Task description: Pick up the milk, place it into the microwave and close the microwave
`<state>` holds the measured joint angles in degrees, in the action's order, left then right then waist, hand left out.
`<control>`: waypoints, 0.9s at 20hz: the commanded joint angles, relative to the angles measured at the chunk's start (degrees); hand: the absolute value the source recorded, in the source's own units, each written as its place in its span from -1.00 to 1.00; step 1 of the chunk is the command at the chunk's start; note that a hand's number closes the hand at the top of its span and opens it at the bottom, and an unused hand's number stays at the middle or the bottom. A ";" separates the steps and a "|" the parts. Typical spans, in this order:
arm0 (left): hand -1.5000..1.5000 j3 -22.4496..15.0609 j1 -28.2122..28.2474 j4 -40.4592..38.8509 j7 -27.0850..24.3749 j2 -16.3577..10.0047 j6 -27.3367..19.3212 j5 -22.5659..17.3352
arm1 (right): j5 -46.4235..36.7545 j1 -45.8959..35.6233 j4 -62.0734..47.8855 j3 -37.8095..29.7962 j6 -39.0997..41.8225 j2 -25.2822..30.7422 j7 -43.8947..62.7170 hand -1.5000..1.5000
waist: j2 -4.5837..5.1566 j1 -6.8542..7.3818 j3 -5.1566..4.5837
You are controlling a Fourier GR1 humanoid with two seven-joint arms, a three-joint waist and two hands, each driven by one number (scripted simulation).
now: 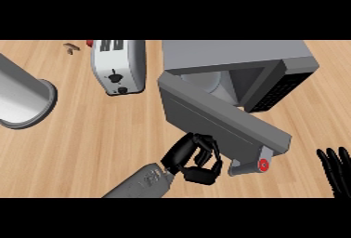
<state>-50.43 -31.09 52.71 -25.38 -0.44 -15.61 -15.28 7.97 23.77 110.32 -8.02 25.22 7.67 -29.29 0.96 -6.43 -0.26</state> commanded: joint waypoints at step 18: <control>-1.00 -1.29 -13.62 -0.65 -2.34 0.44 -22.83 -23.90 | 8.50 -5.40 9.44 -3.58 3.30 7.87 9.52 -1.00 | 1.68 -7.12 -0.04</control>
<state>-52.84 -41.13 53.21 -28.22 -0.02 -35.54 -36.19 14.25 19.77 118.95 -10.31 28.36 14.38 -20.95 2.35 -12.19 -0.32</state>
